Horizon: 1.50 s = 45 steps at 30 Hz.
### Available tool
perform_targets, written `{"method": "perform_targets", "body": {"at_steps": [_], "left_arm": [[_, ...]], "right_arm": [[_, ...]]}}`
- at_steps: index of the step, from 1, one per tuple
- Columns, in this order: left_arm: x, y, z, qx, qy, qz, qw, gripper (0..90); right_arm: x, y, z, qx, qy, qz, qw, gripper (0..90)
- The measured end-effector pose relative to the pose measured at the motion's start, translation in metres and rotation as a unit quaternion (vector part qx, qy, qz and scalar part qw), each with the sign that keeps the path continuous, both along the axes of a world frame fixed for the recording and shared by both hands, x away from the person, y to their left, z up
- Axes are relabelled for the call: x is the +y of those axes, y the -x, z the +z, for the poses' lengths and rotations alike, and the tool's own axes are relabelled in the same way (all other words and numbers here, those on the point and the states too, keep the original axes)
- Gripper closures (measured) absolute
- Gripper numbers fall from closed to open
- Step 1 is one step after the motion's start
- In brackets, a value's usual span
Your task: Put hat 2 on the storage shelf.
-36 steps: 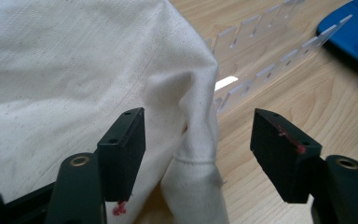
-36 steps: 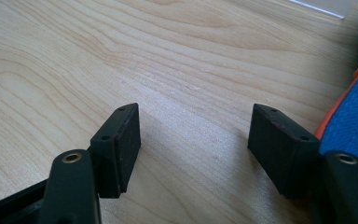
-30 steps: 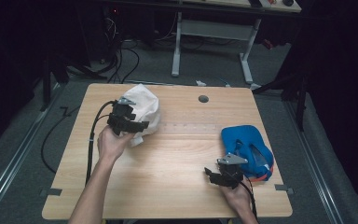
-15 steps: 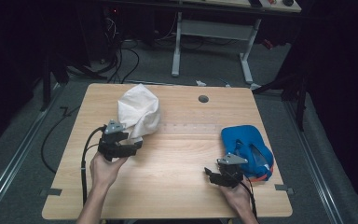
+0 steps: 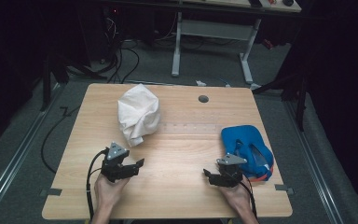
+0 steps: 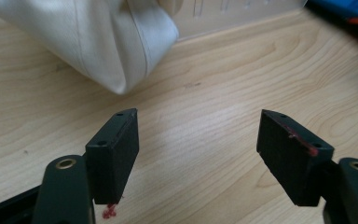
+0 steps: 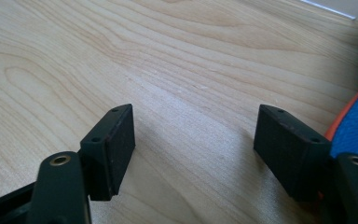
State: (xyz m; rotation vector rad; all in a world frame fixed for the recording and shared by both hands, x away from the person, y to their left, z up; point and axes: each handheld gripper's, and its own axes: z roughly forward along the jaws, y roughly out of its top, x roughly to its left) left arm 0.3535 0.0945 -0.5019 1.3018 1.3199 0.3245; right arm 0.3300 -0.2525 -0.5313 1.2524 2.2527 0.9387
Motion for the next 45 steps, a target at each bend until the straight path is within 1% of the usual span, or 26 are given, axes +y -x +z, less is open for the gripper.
{"method": "perform_targets", "body": {"at_steps": [1,2,5,9,10,12,14,16,17,20,22,27,29,32,36,40,45], "left_arm": [[-0.002,0.000,-0.004,0.005,0.004,0.001,1.0000,29.9],[-0.004,0.000,-0.008,0.008,0.002,-0.002,1.0000,29.8],[-0.008,-0.001,-0.020,0.008,-0.016,0.000,0.9998,29.6],[-0.009,-0.003,-0.029,0.004,-0.029,0.007,0.9995,29.4],[-0.009,-0.004,-0.029,0.003,-0.028,0.008,0.9996,29.2],[-0.009,-0.005,-0.032,0.000,-0.035,0.012,0.9993,29.1],[-0.010,-0.006,-0.034,-0.001,-0.040,0.012,0.9991,28.8],[-0.010,-0.006,-0.037,0.001,-0.043,0.014,0.9990,28.6],[-0.010,-0.006,-0.038,0.002,-0.047,0.014,0.9988,28.4],[-0.010,-0.007,-0.044,0.009,-0.060,0.017,0.9980,27.9],[-0.010,-0.006,-0.044,0.007,-0.068,0.019,0.9975,26.9],[-0.011,-0.006,-0.045,0.006,-0.072,0.020,0.9972,26.5],[-0.011,-0.006,-0.045,0.007,-0.071,0.020,0.9973,26.2],[-0.011,-0.006,-0.045,0.007,-0.071,0.020,0.9973,25.5],[-0.010,-0.006,-0.045,0.009,-0.069,0.019,0.9974,25.6],[-0.010,-0.006,-0.045,0.008,-0.068,0.020,0.9975,25.6],[-0.010,-0.006,-0.045,0.008,-0.069,0.020,0.9974,25.8]], "right_arm": [[0.000,0.000,0.000,-0.002,0.000,-0.003,1.0000,30.4],[0.000,0.000,0.000,-0.002,-0.001,-0.005,1.0000,30.9],[0.000,0.000,0.000,-0.002,-0.003,-0.012,0.9999,33.5],[-0.002,0.001,0.000,-0.004,-0.008,-0.014,0.9999,39.3],[-0.001,0.002,0.001,-0.003,-0.012,-0.013,0.9998,40.2],[-0.001,0.003,0.001,-0.004,-0.015,-0.010,0.9998,40.6],[-0.002,0.004,0.003,-0.010,-0.019,-0.008,0.9997,41.0],[-0.004,0.006,0.006,-0.016,-0.030,-0.009,0.9994,41.5],[-0.006,0.008,0.009,-0.022,-0.034,-0.008,0.9991,41.9],[-0.010,0.011,0.014,-0.030,-0.038,-0.008,0.9988,42.9],[-0.012,0.014,0.018,-0.034,-0.044,-0.009,0.9984,43.4],[-0.019,0.019,0.029,-0.051,-0.044,-0.015,0.9976,43.6],[-0.023,0.020,0.035,-0.059,-0.045,-0.023,0.9970,43.6],[-0.032,0.022,0.043,-0.078,-0.047,-0.036,0.9952,43.4],[-0.045,0.024,0.052,-0.091,-0.049,-0.060,0.9928,42.1],[-0.057,0.023,0.056,-0.097,-0.045,-0.083,0.9908,42.1],[-0.071,0.020,0.057,-0.097,-0.040,-0.112,0.9881,42.2]]}}
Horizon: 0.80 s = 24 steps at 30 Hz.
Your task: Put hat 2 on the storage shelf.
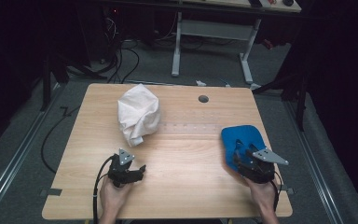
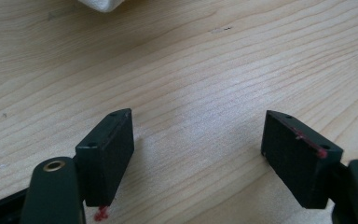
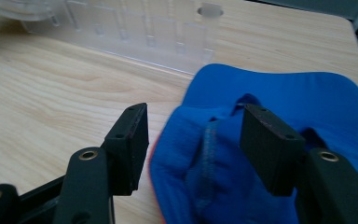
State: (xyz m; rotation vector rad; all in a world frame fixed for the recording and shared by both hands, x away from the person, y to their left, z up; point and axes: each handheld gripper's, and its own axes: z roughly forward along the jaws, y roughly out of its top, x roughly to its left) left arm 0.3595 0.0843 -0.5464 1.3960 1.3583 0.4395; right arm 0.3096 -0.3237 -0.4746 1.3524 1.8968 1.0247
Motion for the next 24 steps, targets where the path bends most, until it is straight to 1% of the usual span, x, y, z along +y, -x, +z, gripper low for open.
{"method": "perform_targets", "body": {"at_steps": [7,10,11,12,17,19,22,24], "left_arm": [[0.000,0.000,0.000,0.000,0.000,0.000,1.0000,25.9],[0.000,0.000,0.000,0.000,-0.001,0.000,1.0000,25.9],[0.000,0.000,0.000,0.000,-0.001,0.000,1.0000,26.0],[0.000,0.000,0.000,0.000,-0.001,0.000,1.0000,25.9],[0.000,0.000,0.000,0.000,-0.001,0.000,1.0000,26.0],[0.000,0.000,0.000,0.000,-0.001,0.000,1.0000,26.0],[0.000,0.000,0.000,0.000,-0.001,0.000,1.0000,26.0],[0.000,0.000,0.000,0.000,-0.001,0.000,1.0000,26.0]], "right_arm": [[-0.021,-0.009,0.005,-0.006,0.008,-0.044,0.9990,41.5],[-0.031,-0.016,0.006,-0.005,0.013,-0.061,0.9981,40.5],[-0.035,-0.018,0.006,-0.003,0.012,-0.071,0.9974,40.2],[-0.037,-0.020,0.006,-0.003,0.013,-0.073,0.9972,40.0],[-0.053,-0.030,0.006,0.009,0.015,-0.098,0.9950,38.4],[-0.058,-0.033,0.005,0.009,0.013,-0.107,0.9941,37.9],[-0.067,-0.039,0.002,0.020,0.011,-0.120,0.9925,37.6],[-0.072,-0.044,0.000,0.028,0.012,-0.124,0.9918,37.4]]}}
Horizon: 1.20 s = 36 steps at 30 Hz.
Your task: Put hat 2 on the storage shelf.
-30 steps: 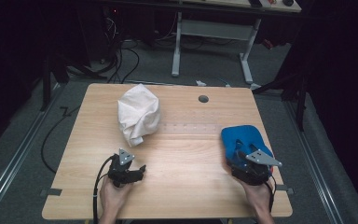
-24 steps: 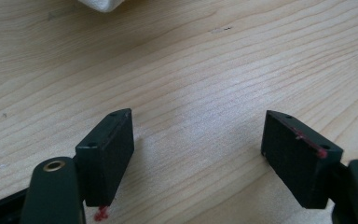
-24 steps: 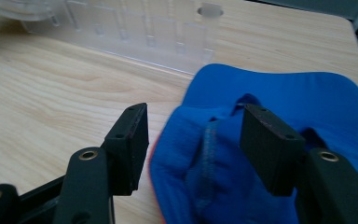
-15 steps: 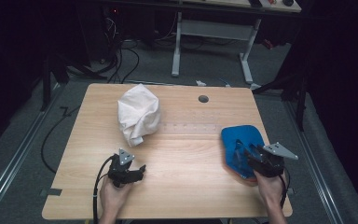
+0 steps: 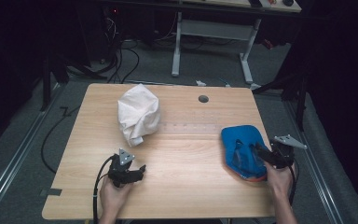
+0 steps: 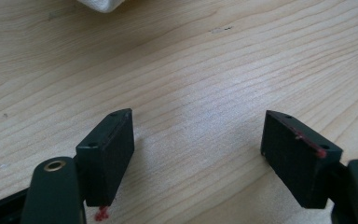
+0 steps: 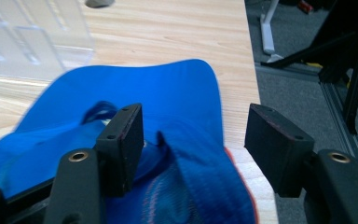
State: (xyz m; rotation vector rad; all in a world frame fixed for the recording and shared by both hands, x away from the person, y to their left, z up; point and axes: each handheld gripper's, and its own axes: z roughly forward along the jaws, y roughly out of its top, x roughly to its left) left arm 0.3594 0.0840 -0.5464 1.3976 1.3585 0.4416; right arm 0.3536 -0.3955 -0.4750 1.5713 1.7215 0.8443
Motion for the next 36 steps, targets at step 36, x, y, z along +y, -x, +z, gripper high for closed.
{"method": "perform_targets", "body": {"at_steps": [36], "left_arm": [[0.000,0.000,0.000,0.000,0.000,0.000,1.0000,26.0]], "right_arm": [[-0.005,-0.023,-0.034,0.095,-0.043,0.041,0.9937,54.0]]}}
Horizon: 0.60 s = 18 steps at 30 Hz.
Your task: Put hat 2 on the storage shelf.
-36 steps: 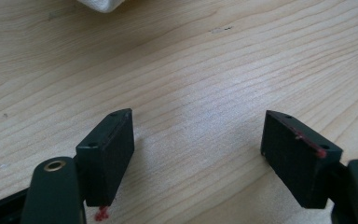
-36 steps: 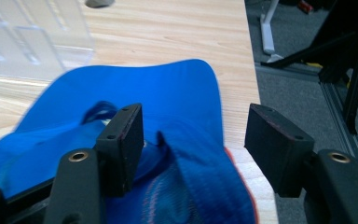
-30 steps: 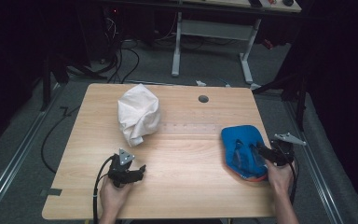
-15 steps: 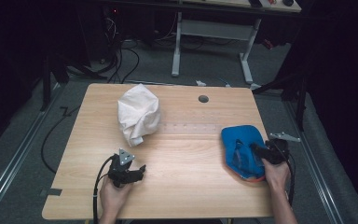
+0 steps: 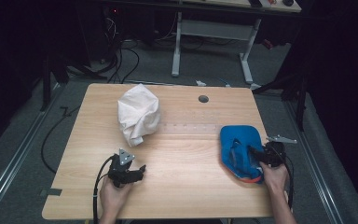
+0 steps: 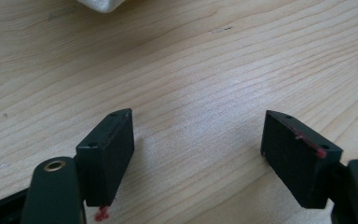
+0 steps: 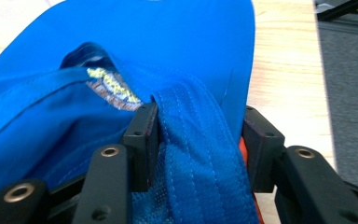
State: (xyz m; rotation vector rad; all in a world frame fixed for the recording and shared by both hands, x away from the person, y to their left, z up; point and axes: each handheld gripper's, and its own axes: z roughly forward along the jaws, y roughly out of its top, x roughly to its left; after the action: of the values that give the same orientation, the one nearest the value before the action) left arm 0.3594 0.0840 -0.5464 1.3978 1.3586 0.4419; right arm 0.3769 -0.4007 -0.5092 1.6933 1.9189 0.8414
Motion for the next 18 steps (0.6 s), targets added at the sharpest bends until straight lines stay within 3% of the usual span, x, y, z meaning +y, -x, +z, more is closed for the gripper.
{"method": "perform_targets", "body": {"at_steps": [11,18], "left_arm": [[0.000,0.000,0.000,0.000,0.000,0.000,1.0000,26.0],[0.000,0.000,0.000,0.000,0.001,0.001,1.0000,26.0]], "right_arm": [[-0.003,-0.008,-0.003,-0.005,0.009,-0.009,0.9999,44.9],[-0.002,-0.008,-0.010,-0.005,0.014,-0.002,0.9999,66.0]]}}
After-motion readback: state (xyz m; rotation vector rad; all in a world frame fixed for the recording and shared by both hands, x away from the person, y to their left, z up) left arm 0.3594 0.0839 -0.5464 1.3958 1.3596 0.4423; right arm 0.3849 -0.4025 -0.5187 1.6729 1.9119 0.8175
